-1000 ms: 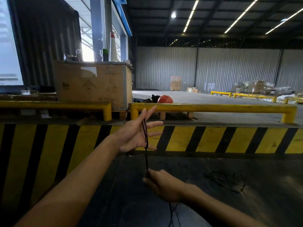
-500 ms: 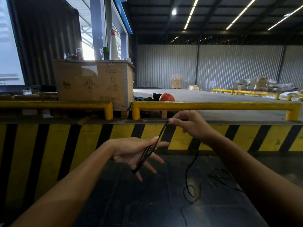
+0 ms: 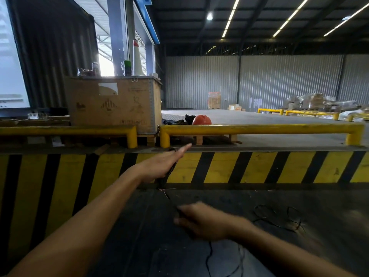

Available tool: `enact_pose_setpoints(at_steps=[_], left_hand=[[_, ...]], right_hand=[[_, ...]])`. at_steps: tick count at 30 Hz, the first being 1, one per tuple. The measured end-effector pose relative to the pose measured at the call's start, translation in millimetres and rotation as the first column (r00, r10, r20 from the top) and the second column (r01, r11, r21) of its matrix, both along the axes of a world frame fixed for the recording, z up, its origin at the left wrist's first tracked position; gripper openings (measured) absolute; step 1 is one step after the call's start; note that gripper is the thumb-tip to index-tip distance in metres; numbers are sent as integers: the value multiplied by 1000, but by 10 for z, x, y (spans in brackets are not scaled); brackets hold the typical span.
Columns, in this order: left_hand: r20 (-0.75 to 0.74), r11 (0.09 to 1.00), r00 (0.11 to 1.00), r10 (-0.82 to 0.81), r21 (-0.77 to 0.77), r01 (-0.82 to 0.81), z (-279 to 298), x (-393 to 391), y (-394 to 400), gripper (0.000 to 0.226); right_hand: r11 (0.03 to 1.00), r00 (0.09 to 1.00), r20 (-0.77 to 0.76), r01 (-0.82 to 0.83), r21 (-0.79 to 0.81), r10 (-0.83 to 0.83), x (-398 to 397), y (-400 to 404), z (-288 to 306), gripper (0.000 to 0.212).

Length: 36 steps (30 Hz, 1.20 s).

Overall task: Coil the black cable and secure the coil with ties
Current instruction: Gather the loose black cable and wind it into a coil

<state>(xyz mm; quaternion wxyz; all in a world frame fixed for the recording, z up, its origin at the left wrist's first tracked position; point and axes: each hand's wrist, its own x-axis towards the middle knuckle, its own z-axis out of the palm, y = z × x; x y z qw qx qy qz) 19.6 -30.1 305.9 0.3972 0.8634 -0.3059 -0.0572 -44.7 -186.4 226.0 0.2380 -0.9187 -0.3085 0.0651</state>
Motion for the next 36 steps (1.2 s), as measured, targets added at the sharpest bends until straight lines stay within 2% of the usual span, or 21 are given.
enact_pose_setpoints(at_steps=[1,3,6,8,11,13,15,17,19,21,23,26,29,31,33,34,36], left_hand=[[51,992,998,21,127,-27,-42,2,34,47],[36,954,999,23,296,-33,-128,10,108,50],[-100,872,989,108,487,-46,-213,-44,145,63],[-227,860,969,96,509,34,-235,-152,120,59],[-456,943,885,-94,246,226,-160,-340,48,51],[-551,950,800,-236,42,309,-85,-439,-8,43],[-586,920,713,-385,-185,345,-18,-478,-84,43],[-554,846,647,-523,-428,317,73,-492,-184,48],[-473,785,688,-551,-572,236,169,-469,-337,47],[-422,797,787,-450,-588,141,209,-447,-518,44],[-400,813,850,-342,-579,55,161,-360,-651,50],[-338,885,934,-114,-462,-60,48,-198,-699,59],[-272,960,952,140,-197,-197,-52,-107,-656,56],[-156,962,950,271,41,-268,-102,-92,-669,50],[-76,915,951,300,305,-264,-150,-104,-679,49],[-113,892,948,297,388,-233,-177,-112,-673,49],[-248,879,928,277,455,-141,-235,-128,-657,50]], right_hand=[[1000,998,66,5,-14,-4,15,-86,112,15],[999,981,192,39,-32,-32,65,-312,350,11],[980,932,308,169,101,-192,146,-702,630,15],[940,892,324,245,237,-315,191,-905,714,16],[887,835,364,278,370,-413,263,-1025,694,12],[847,820,345,281,451,-456,312,-1009,606,17],[822,848,272,282,494,-455,324,-932,464,24],[831,909,155,272,485,-388,286,-781,228,29],[892,959,96,208,402,-267,176,-543,-68,32],[932,984,91,113,344,-153,2,-328,-272,31],[956,991,123,19,291,-57,-118,-253,-266,27],[983,986,159,25,180,-54,-35,-449,-45,27],[995,968,239,54,84,-73,161,-811,214,27],[997,949,307,69,26,-74,265,-1050,395,20],[994,925,364,102,42,-111,358,-1270,572,15],[989,910,388,124,87,-148,396,-1370,654,14],[959,874,416,168,227,-251,512,-1573,756,14]])
